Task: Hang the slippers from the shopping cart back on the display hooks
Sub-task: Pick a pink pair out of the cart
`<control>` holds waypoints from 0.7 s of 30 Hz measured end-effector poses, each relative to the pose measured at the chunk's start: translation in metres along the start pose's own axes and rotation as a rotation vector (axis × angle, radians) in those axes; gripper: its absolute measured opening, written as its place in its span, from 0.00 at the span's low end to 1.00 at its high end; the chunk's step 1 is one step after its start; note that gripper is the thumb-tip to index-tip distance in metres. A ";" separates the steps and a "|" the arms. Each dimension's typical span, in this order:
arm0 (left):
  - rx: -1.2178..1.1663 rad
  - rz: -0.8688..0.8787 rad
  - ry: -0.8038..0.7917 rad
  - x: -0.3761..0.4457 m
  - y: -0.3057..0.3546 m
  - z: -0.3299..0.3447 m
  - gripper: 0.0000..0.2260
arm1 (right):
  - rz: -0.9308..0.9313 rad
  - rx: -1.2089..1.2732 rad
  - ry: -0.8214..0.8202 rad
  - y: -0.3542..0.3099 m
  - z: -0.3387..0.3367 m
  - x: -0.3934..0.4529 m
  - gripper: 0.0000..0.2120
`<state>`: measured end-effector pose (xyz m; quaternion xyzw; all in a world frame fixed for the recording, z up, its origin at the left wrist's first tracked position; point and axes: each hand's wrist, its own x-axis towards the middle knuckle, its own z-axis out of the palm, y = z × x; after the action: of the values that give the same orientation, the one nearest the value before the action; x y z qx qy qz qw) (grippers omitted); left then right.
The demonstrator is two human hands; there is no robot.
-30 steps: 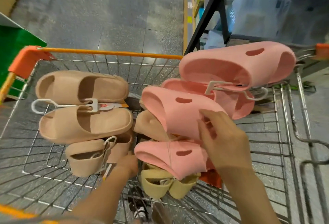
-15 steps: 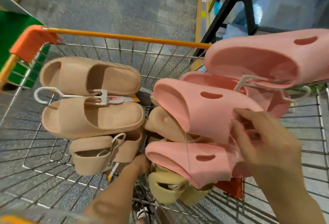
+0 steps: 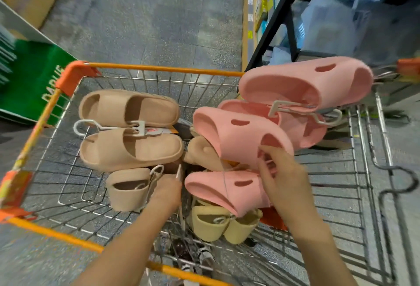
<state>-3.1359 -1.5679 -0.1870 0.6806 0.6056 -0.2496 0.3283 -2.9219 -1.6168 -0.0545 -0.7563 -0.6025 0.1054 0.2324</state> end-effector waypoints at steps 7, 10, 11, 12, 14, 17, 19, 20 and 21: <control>-0.380 0.076 0.344 -0.060 0.004 -0.041 0.17 | 0.147 0.013 -0.158 0.002 0.003 -0.021 0.06; -0.670 0.091 0.490 -0.069 0.007 -0.046 0.31 | 0.198 0.047 -0.202 0.003 0.006 -0.024 0.10; -0.788 0.074 0.521 -0.067 0.008 -0.045 0.34 | 0.235 0.070 -0.217 0.003 0.006 -0.022 0.13; -0.889 0.053 0.533 -0.065 0.008 -0.043 0.32 | 0.269 0.094 -0.221 0.004 0.007 -0.021 0.15; -1.006 0.038 0.541 -0.060 0.010 -0.038 0.20 | 0.315 0.119 -0.229 0.006 0.007 -0.017 0.16; -0.915 0.022 0.485 -0.061 0.022 -0.043 0.10 | 0.330 0.138 -0.241 0.010 0.004 -0.011 0.14; -0.856 -0.017 0.448 -0.061 0.030 -0.045 0.11 | 0.346 0.150 -0.247 0.012 0.004 -0.007 0.12; -0.865 -0.063 0.431 -0.058 0.034 -0.044 0.11 | 0.349 0.142 -0.249 0.015 0.005 -0.005 0.11; -0.909 -0.088 0.417 -0.056 0.038 -0.043 0.11 | 0.347 0.128 -0.257 0.017 0.006 -0.004 0.10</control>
<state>-3.1091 -1.5745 -0.1121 0.4778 0.7340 0.1671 0.4528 -2.9106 -1.6221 -0.0684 -0.8127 -0.4800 0.2772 0.1798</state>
